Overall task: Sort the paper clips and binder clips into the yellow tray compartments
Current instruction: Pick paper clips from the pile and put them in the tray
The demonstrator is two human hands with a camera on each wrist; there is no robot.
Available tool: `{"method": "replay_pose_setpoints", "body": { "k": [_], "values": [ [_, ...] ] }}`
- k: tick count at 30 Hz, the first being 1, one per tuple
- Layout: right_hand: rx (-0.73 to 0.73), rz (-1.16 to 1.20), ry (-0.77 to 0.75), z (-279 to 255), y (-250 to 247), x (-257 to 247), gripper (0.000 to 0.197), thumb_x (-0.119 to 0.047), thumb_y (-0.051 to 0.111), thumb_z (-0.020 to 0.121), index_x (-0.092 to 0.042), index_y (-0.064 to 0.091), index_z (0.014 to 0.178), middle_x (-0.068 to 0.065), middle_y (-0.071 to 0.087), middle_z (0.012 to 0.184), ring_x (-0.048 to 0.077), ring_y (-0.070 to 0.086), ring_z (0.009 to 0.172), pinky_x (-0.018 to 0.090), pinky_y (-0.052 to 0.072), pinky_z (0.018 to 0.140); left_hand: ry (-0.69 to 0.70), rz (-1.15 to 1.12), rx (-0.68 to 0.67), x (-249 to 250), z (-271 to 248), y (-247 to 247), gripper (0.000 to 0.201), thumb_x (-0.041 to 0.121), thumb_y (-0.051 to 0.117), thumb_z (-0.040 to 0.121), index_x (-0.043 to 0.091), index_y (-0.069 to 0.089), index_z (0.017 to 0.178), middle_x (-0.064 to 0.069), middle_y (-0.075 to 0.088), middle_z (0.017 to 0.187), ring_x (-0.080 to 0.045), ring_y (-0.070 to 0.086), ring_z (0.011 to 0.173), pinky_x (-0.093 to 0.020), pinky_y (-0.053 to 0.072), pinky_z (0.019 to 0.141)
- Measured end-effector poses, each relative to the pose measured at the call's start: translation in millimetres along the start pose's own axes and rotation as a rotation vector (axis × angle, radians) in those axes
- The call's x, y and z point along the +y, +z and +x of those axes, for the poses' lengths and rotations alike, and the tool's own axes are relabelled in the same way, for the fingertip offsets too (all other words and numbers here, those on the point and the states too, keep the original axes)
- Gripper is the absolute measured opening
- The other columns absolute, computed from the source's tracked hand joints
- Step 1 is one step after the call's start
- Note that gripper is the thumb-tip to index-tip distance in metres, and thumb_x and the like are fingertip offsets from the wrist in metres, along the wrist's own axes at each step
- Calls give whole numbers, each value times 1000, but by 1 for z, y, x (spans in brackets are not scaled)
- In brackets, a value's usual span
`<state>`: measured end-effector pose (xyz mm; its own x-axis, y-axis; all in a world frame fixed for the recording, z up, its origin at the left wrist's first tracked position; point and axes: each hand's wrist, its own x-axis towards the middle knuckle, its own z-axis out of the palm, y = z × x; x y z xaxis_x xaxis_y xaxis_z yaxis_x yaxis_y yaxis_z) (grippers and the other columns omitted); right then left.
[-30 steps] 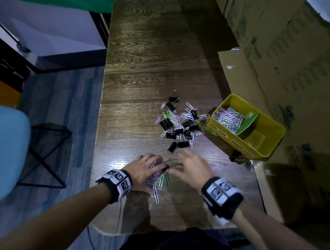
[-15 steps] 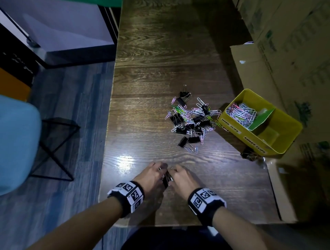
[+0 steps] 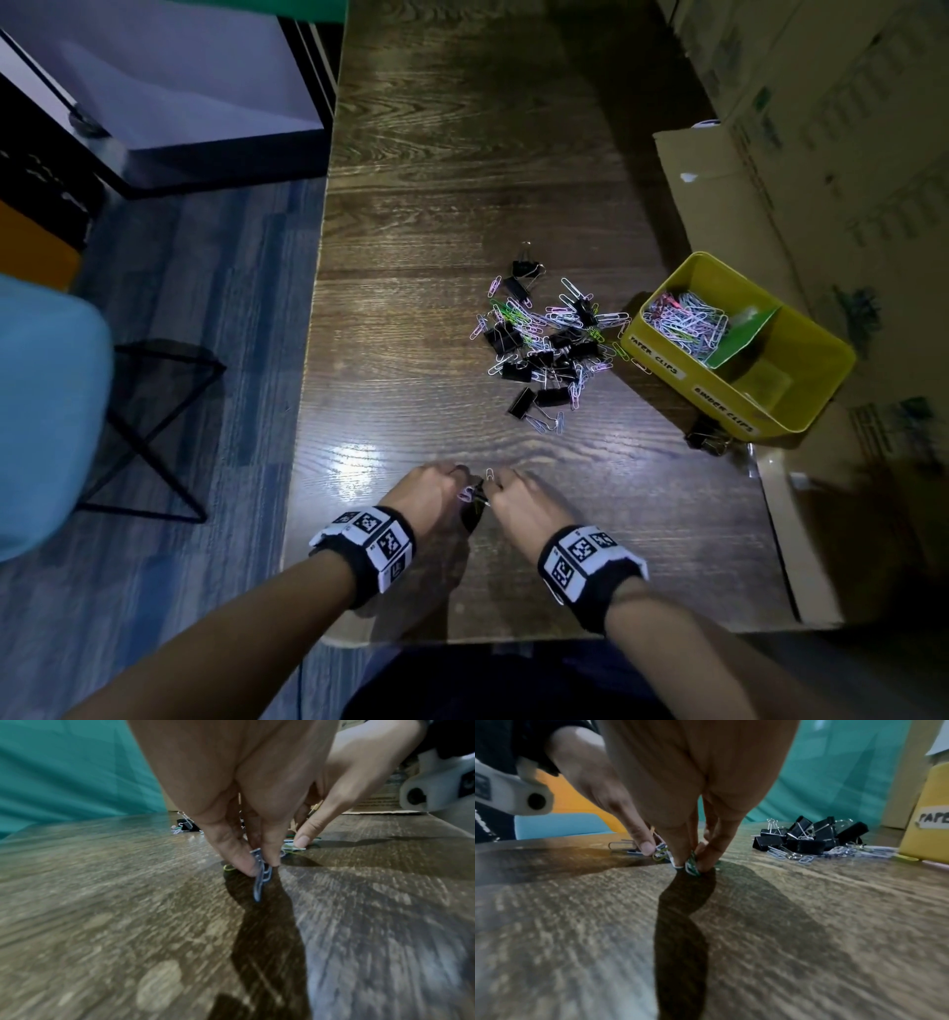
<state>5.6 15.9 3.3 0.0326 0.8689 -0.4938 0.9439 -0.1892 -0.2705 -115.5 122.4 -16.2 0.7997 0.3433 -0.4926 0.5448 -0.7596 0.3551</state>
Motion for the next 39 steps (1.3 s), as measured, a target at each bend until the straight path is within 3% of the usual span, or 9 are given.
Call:
{"method": "replay_pose_setpoints", "body": {
  "k": [9, 14, 18, 22, 24, 27, 32, 36, 39],
  "values": [
    [-137, 60, 98, 11, -11, 9, 22, 3, 48, 88, 1, 63, 104, 21, 66, 99, 36, 65, 94, 40, 53, 79, -130, 44, -78, 11, 3, -10, 27, 21, 58, 85, 13, 57, 111, -11, 63, 105, -28, 61, 94, -29, 44, 75],
    [-44, 333, 196, 10, -13, 22, 26, -18, 58, 88, -10, 67, 112, 15, 68, 100, 28, 64, 85, 31, 51, 76, -205, 141, -109, 21, 6, -10, 29, 15, 50, 87, 8, 54, 115, -14, 61, 111, -30, 57, 101, -32, 45, 80],
    [51, 564, 205, 9, -9, 37, 36, -15, 65, 85, -15, 63, 121, 6, 70, 91, 16, 59, 77, 12, 36, 68, -231, 152, -122, 24, 8, -18, 29, 18, 49, 89, 6, 52, 115, -16, 60, 109, -32, 56, 102, -34, 46, 82],
    [163, 712, 206, 4, -14, 51, 32, -14, 68, 84, -15, 67, 115, -3, 60, 80, 10, 53, 74, 9, 38, 70, -268, 132, -98, 19, 13, -25, 27, 17, 52, 82, 10, 57, 108, -15, 62, 105, -32, 58, 98, -33, 45, 76],
    [201, 758, 215, -1, -20, 58, 30, -14, 69, 83, -15, 69, 112, 0, 65, 83, 8, 55, 66, 9, 45, 66, -278, 72, -80, 15, 13, -28, 23, 19, 53, 79, 14, 60, 101, -12, 64, 97, -30, 60, 92, -32, 45, 71],
    [283, 811, 218, -11, -33, 71, 29, -14, 71, 81, -15, 70, 110, 6, 72, 97, 13, 66, 80, 25, 55, 82, -245, -14, -8, 3, 16, -33, 13, 25, 60, 72, 20, 62, 84, -7, 66, 80, -27, 62, 81, -29, 47, 66],
    [431, 898, 226, -31, -57, 96, 26, -10, 72, 80, -13, 71, 107, -3, 68, 84, -5, 58, 62, 18, 54, 77, -166, -287, 21, -6, 24, -63, 14, 9, 70, 69, 21, 65, 71, 12, 54, 54, 3, 50, 47, -8, 36, 53],
    [620, 915, 209, -46, -73, 123, 27, -10, 74, 78, -18, 71, 103, 2, 69, 103, 7, 65, 72, 26, 58, 77, -76, -573, 22, 9, 39, -109, 32, -8, 70, 68, 23, 66, 64, 6, 64, 53, -11, 60, 51, -23, 50, 56],
    [759, 939, 196, -55, -84, 142, 31, -6, 76, 75, -19, 68, 103, 3, 70, 100, 9, 69, 74, 22, 58, 72, 49, -754, 43, 41, 63, -151, 22, -16, 66, 72, 6, 65, 69, -4, 66, 56, -19, 63, 51, -27, 54, 54]
  ]
}}
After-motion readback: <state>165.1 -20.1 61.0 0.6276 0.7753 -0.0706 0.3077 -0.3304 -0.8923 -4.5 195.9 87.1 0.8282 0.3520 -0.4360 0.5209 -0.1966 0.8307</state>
